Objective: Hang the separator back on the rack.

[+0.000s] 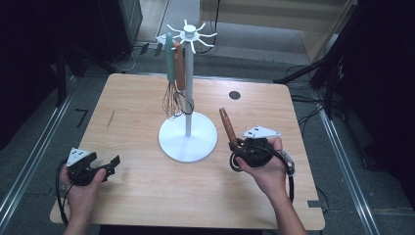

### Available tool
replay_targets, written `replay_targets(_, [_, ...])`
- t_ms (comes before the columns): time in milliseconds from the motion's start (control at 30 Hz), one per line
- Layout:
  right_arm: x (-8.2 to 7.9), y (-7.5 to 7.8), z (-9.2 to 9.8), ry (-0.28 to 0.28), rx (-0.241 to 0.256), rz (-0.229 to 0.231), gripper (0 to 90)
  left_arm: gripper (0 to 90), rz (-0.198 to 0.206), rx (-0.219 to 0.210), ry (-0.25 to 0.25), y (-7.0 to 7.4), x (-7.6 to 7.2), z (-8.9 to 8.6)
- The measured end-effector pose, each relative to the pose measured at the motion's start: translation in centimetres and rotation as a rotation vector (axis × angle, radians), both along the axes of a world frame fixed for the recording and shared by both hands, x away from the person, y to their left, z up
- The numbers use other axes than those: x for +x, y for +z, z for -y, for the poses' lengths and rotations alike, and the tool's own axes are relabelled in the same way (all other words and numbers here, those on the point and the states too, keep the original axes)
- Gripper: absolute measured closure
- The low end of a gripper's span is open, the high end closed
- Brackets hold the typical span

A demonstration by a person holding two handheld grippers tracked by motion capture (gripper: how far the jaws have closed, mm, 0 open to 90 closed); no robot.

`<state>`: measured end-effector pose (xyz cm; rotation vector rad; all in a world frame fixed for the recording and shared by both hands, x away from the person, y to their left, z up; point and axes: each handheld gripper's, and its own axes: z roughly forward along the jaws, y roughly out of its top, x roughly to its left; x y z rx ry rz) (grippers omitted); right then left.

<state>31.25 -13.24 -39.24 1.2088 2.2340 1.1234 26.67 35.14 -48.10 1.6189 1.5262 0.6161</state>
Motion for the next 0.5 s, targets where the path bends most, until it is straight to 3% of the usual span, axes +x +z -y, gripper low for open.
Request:
replay_targets(133, [-0.5, 1.1, -0.4, -0.017, 0.047, 0.084, 71.2, 0.0, 0.009, -0.043, -0.047, 0.1, -0.1, -0.3])
replay_targets(500, [-1.0, 2.8, -1.3, -0.015, 0.134, 0.192, 71.2, 0.0, 0.005, -0.015, -0.037, 0.0, -0.2, 0.0])
